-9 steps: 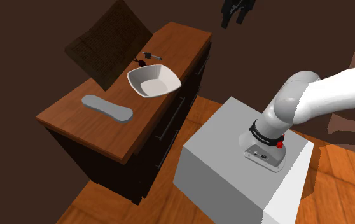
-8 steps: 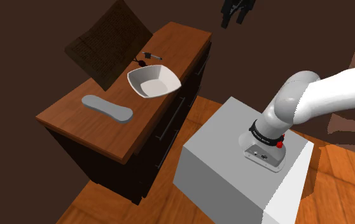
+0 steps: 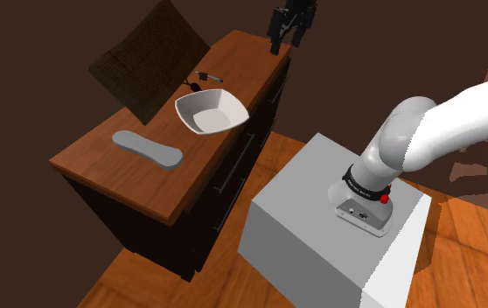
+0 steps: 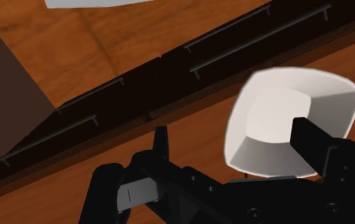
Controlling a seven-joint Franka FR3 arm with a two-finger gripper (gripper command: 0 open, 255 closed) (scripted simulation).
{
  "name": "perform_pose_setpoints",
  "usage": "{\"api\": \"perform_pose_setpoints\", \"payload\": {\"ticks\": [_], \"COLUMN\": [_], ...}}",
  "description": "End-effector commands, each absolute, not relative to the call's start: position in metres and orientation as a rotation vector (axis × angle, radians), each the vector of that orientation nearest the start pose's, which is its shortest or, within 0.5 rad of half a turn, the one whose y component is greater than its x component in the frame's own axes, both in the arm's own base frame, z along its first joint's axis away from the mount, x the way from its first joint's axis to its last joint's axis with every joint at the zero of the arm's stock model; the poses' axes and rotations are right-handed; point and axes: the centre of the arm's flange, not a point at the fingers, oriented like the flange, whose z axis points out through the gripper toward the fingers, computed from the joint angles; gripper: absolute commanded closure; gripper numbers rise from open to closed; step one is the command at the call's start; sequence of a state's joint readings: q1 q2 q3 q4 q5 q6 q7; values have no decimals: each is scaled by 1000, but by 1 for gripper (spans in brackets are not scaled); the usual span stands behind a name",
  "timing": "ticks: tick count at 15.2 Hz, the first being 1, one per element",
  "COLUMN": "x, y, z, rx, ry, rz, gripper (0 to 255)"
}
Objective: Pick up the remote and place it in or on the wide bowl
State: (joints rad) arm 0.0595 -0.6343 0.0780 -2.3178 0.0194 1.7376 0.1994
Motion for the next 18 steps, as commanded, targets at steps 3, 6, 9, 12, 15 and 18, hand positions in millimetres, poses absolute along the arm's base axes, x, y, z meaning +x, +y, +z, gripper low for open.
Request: {"api": "perform_pose_setpoints", "payload": {"ticks": [3,6,9,12,15,18], "x": [386,405,423,440,455,470], "y": [96,127,158,190,222,254], "z": [551,533,516,498,481,463], "rx": [-3158,-3159,-3159,-3159,-3158,-3155], "ry": [59,10,-38,-87,-136,-184], "rz": [-79,-70,-61,-52,-43,-34], "gripper": [0,0,0,0,0,0]}}
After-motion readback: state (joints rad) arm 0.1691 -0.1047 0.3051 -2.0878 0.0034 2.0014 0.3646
